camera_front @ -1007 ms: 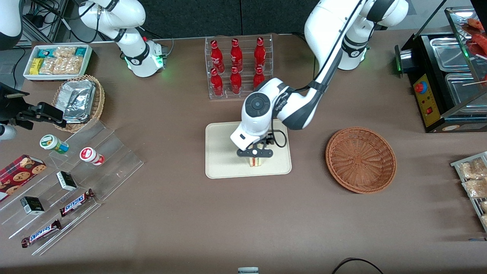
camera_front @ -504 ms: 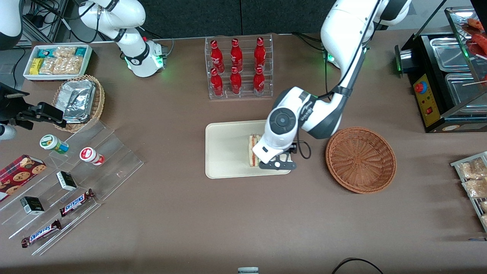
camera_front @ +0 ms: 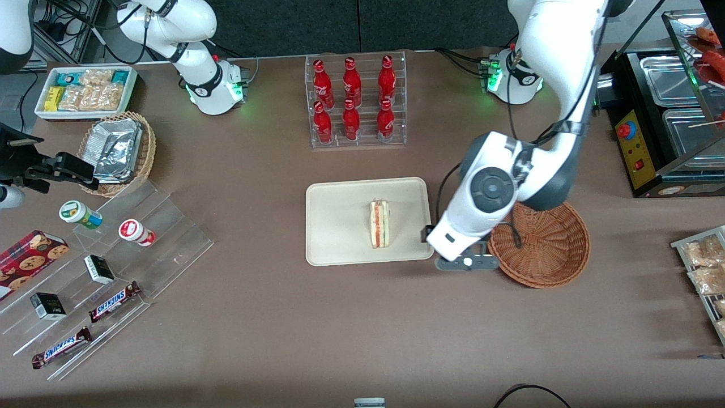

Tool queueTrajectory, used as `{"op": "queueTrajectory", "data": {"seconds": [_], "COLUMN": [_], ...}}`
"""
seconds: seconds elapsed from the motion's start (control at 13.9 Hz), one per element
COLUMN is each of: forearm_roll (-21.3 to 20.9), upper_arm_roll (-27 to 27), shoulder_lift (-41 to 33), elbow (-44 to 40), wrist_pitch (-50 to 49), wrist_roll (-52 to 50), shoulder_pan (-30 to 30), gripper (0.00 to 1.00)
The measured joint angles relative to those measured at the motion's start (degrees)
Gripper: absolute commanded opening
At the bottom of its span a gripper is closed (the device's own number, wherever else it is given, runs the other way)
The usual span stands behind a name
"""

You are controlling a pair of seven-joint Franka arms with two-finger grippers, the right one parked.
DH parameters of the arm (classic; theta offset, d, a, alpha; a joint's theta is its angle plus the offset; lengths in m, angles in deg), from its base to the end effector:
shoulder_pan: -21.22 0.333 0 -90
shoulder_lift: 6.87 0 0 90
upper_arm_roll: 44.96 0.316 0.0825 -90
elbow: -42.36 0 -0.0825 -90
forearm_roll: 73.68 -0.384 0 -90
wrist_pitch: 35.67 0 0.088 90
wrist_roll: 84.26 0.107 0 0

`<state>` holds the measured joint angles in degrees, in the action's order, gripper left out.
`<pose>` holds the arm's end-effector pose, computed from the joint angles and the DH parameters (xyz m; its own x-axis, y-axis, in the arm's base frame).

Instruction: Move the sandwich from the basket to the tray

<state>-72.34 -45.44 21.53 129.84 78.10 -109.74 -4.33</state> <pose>0.6183 -0.3027 0.3682 0.9990 0.0010 -0.0441 0.0013 -1.0000 0.0067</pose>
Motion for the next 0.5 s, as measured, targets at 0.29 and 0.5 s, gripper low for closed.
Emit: {"op": "queueTrajectory", "data": {"seconds": [0.29, 0.5], "forearm_roll": [0.8, 1.4], "upper_arm_roll": [0.1, 0.1], "shoulder_lift": [-2.3, -3.8], "elbow": [2.5, 3.9], "wrist_pitch": [0.0, -0.7], "wrist_roll": [6.5, 12.7], "shoulder_pan": [5.5, 10.6], "gripper": [1.0, 1.0]}}
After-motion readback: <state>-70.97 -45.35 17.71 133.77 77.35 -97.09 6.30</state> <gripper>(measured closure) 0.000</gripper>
